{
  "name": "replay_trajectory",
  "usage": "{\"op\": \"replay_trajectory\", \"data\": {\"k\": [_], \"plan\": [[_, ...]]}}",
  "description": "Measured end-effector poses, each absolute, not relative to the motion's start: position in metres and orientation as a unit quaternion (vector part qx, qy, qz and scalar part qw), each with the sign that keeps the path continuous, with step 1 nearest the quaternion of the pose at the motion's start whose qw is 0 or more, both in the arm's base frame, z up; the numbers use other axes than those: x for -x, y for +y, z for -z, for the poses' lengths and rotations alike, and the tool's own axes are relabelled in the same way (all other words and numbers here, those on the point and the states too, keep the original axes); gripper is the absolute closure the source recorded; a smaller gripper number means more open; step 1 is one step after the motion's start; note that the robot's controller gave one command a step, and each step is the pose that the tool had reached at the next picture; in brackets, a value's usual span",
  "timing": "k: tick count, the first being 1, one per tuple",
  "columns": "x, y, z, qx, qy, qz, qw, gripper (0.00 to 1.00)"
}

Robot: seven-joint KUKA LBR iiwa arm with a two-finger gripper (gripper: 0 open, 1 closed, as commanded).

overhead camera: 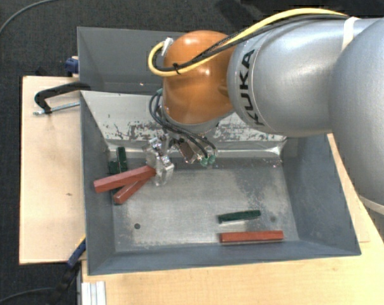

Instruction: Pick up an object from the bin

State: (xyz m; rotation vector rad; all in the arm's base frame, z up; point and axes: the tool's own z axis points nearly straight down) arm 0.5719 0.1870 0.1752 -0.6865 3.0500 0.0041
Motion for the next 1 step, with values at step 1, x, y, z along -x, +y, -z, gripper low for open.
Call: {"op": "replay_trajectory", "data": {"k": [1], "plan": [[-0.5828, 0.1945, -0.2202, 0.218, 0.976, -0.001, 0.007, 1.00]]}}
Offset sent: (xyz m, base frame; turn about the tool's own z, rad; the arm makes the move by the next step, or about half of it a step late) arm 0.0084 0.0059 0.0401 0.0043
